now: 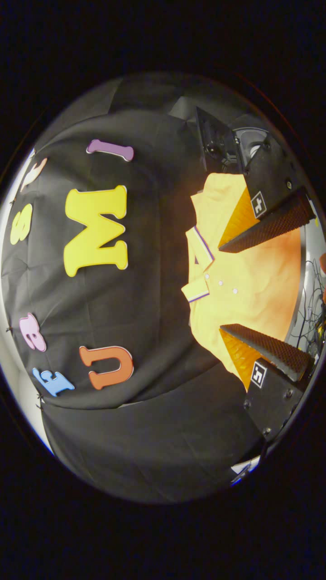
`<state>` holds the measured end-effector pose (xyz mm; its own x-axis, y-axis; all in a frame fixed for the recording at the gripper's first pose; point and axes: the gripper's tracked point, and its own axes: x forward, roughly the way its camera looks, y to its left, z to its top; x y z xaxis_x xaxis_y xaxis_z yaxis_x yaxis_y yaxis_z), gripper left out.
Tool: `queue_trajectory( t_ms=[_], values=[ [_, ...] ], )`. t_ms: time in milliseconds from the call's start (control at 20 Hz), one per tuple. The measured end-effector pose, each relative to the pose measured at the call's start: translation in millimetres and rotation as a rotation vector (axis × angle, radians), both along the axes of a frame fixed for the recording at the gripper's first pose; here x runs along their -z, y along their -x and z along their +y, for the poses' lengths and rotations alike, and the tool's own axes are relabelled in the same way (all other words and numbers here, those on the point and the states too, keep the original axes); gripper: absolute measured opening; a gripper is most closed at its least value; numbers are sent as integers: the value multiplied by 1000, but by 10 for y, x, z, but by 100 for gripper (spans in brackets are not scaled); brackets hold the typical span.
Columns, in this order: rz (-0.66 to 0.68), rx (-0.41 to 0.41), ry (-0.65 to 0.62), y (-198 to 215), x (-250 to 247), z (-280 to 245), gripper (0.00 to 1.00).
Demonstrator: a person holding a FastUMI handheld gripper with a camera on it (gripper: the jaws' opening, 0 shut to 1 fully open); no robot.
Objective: Put the clothes into the washing machine and then close the washing machine lid.
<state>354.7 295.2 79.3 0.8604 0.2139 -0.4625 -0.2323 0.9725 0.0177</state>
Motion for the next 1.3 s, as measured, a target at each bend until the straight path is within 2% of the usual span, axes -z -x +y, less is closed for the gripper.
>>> queue_trajectory(
  t_ms=[200, 750, 900, 1150, 1300],
  values=[
    [219, 30, 33, -199, 269, 145, 99],
    [556, 93, 130, -544, 632, 240, 99],
    [607, 95, 157, -586, 689, 241, 98],
    [713, 163, 150, -604, 879, 223, 98],
    [712, 177, 181, -629, 849, 220, 97]
  ],
)
